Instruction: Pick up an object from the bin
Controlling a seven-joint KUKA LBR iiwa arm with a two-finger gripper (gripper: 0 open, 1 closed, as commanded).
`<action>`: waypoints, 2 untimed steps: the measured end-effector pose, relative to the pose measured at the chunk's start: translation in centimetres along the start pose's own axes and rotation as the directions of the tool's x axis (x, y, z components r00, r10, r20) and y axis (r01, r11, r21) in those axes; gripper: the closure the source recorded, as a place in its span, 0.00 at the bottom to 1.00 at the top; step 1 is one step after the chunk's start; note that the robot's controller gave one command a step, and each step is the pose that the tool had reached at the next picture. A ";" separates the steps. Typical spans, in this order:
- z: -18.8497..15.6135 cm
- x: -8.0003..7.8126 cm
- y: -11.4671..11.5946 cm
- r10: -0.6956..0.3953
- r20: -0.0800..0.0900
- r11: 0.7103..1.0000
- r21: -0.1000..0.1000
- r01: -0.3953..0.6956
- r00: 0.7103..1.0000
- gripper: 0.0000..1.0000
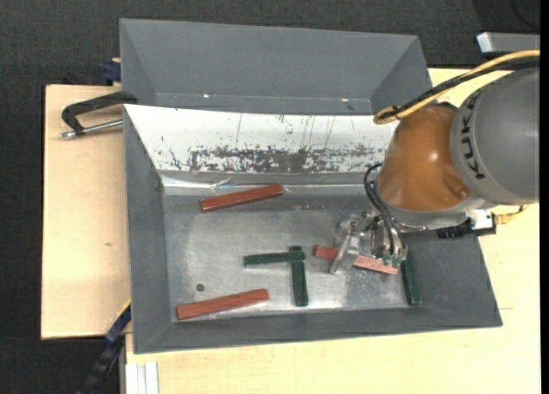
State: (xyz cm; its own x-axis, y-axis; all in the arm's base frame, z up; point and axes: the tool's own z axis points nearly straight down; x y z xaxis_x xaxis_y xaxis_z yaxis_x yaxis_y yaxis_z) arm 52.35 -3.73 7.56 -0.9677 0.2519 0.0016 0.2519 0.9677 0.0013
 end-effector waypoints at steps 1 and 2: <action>-1.1 -0.1 0.0 0.000 0.003 1.000 -0.001 0.000 1.000 1.00; -2.3 0.0 0.0 0.000 0.001 1.000 0.000 0.000 1.000 1.00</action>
Offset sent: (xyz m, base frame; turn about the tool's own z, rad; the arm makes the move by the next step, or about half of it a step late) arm 0.0000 0.0001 0.0678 0.0000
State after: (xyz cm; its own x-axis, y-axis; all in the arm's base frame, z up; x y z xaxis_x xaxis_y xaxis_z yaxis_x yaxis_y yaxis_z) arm 52.35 -3.70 9.90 -0.9678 0.2517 0.0011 0.2517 0.9678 0.0015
